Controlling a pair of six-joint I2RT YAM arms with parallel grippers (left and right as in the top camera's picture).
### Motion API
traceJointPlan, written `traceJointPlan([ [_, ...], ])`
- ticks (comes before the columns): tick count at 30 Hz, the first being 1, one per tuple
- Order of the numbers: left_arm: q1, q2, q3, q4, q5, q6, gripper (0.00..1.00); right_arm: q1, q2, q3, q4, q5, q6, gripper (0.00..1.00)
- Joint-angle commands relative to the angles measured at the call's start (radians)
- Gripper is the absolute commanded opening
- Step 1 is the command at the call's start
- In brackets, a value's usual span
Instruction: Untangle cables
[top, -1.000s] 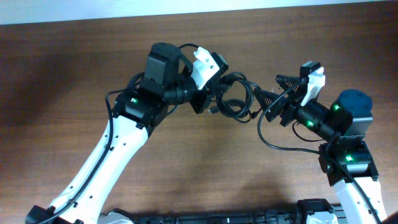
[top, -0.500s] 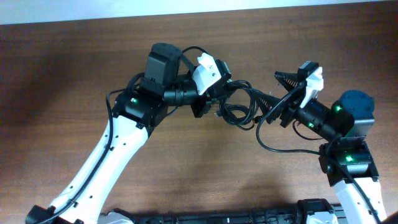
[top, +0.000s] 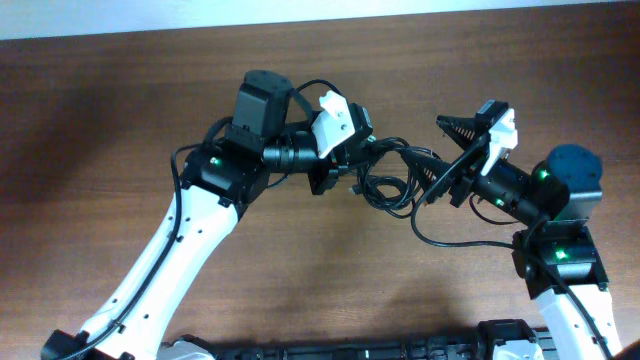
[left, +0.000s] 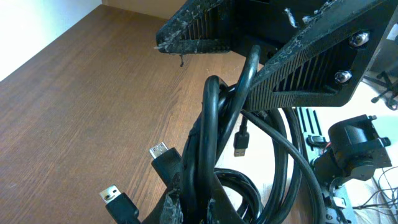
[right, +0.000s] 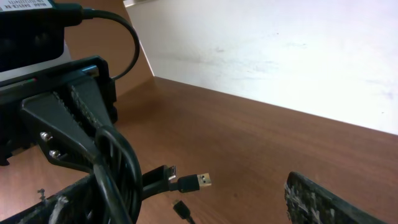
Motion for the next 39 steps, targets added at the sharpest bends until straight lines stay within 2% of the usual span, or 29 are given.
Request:
traceJointPlan([
  [1, -0.005, -0.017, 0.018, -0.013, 0.094, 0.023, 0.0, -0.003, 0.006, 0.014, 0.036, 0.031, -0.004, 0.88],
  [20, -0.005, -0.017, 0.018, -0.013, 0.17, 0.028, 0.0, -0.003, 0.023, 0.014, 0.117, 0.072, -0.003, 0.88],
  [29, -0.005, -0.017, 0.018, 0.014, 0.165, 0.042, 0.0, -0.003, 0.068, 0.014, 0.112, -0.067, 0.0, 0.88],
  [37, -0.004, -0.017, 0.018, 0.014, 0.058, 0.042, 0.0, -0.003, 0.068, 0.014, 0.113, -0.134, -0.001, 0.88],
  [39, -0.004, -0.017, 0.018, 0.015, 0.073, 0.042, 0.0, -0.003, 0.068, 0.014, 0.1, -0.137, -0.001, 0.88],
])
